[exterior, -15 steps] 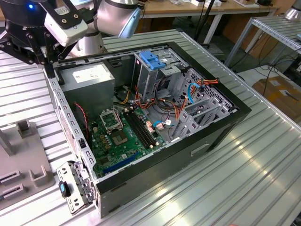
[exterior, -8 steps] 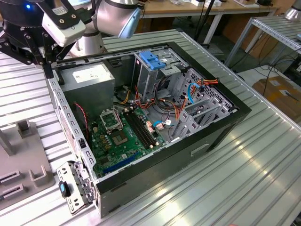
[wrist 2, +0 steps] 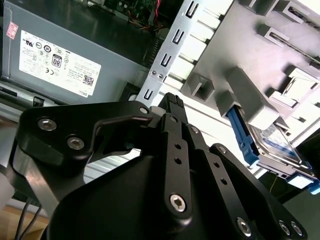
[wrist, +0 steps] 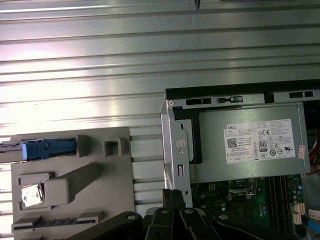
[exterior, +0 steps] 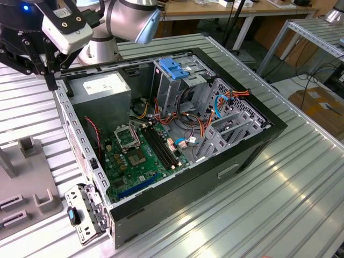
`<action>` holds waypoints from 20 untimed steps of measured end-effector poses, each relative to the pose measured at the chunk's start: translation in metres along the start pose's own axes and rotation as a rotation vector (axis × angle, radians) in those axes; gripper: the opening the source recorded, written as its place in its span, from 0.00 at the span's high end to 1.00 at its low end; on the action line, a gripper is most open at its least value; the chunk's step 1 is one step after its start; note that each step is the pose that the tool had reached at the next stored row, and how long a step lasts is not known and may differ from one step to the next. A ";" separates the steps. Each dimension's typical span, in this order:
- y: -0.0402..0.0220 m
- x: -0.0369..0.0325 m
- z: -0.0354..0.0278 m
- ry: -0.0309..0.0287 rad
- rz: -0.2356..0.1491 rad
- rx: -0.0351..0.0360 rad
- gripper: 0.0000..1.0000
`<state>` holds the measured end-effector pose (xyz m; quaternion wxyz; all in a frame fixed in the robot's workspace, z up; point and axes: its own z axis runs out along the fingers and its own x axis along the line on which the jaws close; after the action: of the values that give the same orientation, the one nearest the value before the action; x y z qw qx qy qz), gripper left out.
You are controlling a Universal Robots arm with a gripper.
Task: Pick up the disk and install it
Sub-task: 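Reach for the disk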
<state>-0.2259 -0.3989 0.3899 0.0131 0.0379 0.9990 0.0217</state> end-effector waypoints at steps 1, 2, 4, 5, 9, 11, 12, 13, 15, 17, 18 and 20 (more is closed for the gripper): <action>-0.0001 0.0009 0.0000 0.0000 0.000 0.0000 0.89; -0.0001 0.0018 0.0000 0.0000 0.000 0.0000 0.89; -0.0003 0.0045 0.0001 0.0000 0.000 0.0000 0.89; -0.0004 0.0053 0.0001 0.0000 0.000 -0.0001 0.89; -0.0007 0.0089 0.0001 0.0000 0.000 -0.0001 0.89; -0.0007 0.0091 0.0001 0.0000 0.000 0.0000 0.89; -0.0007 0.0092 0.0001 0.0001 0.000 0.0000 0.89; -0.0007 0.0092 0.0001 0.0000 0.000 0.0000 0.89; -0.0007 0.0092 0.0001 0.0000 0.000 -0.0001 0.89; -0.0008 0.0102 0.0002 -0.0001 0.000 -0.0001 0.89; -0.0009 0.0117 0.0002 0.0000 0.000 0.0000 0.89; -0.0011 0.0139 0.0002 -0.0001 0.000 -0.0001 0.89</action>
<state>-0.2399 -0.3989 0.3893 0.0131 0.0379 0.9990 0.0217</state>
